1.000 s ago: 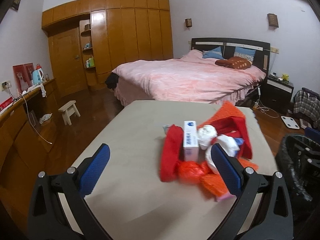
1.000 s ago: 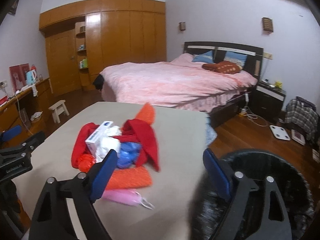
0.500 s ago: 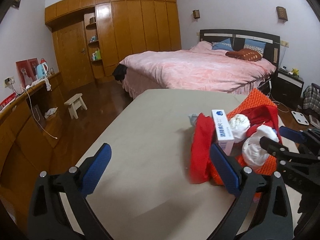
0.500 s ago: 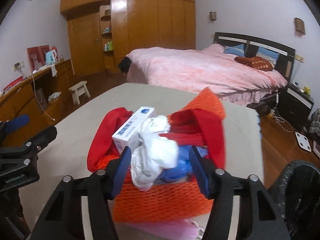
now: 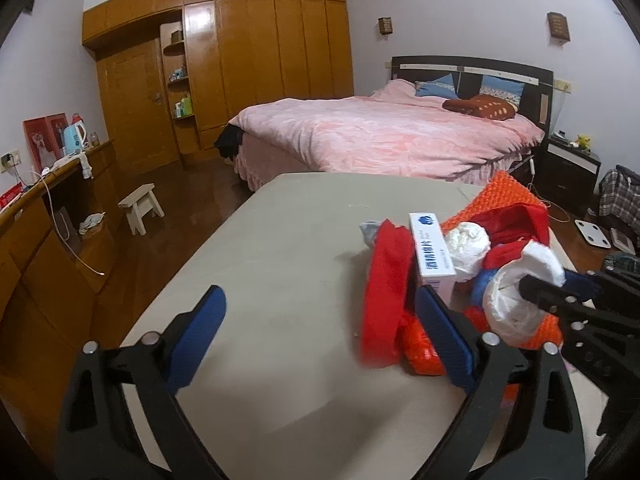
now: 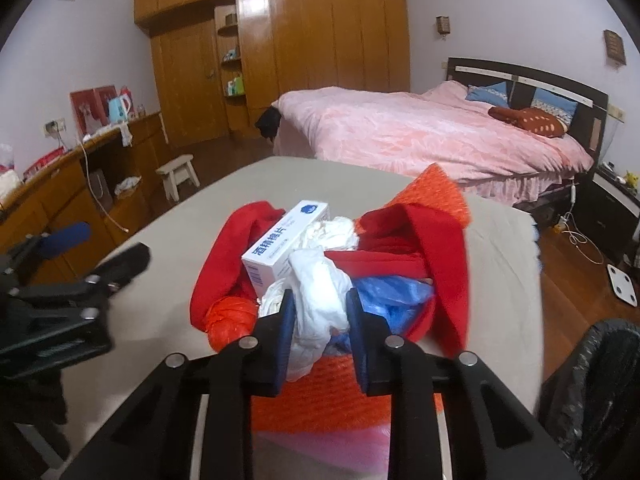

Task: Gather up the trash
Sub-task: 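Reach the right tool into the pile and grasp the white plastic bag, then grasp the red plastic bag with the left tool while the right tool holds the white bag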

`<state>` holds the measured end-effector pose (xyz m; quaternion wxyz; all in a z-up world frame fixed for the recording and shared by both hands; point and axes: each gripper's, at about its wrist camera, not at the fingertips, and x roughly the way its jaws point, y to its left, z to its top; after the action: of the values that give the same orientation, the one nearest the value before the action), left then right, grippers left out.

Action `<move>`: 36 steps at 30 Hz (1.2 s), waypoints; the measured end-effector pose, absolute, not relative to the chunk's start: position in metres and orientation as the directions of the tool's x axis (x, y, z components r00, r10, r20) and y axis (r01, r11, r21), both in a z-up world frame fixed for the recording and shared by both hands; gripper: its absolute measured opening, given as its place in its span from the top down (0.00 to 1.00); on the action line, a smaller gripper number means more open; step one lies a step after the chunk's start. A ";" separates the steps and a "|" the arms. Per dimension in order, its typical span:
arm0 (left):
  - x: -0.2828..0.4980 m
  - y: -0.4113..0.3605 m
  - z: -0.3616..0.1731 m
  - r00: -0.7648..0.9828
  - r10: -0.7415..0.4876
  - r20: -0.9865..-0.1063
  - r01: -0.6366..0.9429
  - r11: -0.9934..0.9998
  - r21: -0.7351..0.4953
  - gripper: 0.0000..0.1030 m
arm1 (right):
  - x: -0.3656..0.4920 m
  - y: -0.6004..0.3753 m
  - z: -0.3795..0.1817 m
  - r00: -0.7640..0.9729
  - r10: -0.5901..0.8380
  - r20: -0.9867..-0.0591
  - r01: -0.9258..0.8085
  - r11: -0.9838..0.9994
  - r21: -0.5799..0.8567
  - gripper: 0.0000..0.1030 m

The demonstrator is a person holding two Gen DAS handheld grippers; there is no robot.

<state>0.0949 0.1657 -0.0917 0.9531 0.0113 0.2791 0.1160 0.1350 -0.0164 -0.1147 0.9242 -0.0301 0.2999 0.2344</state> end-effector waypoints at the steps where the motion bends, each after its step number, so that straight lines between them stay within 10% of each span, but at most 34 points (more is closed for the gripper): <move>1: 0.095 0.162 -0.093 0.817 0.217 -0.535 -0.204 0.975 0.084 0.20 | 0.132 -0.021 -0.113 0.715 0.413 -0.564 -0.444 0.891 0.090 0.75; 23: 0.136 0.101 -0.160 0.704 0.036 -0.710 -0.002 0.999 0.049 0.52 | 0.130 -0.070 -0.131 0.723 0.333 -0.605 -0.349 0.932 0.096 0.75; 36: 0.118 0.109 -0.123 0.782 0.030 -0.623 -0.025 1.000 0.018 0.75 | 0.120 -0.077 -0.113 0.744 0.350 -0.570 -0.360 0.928 0.099 0.75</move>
<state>0.1178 0.1087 -0.1229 0.9438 0.0042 0.3301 0.0145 0.1204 -0.0767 -0.1129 0.9337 -0.0087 0.3033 0.1900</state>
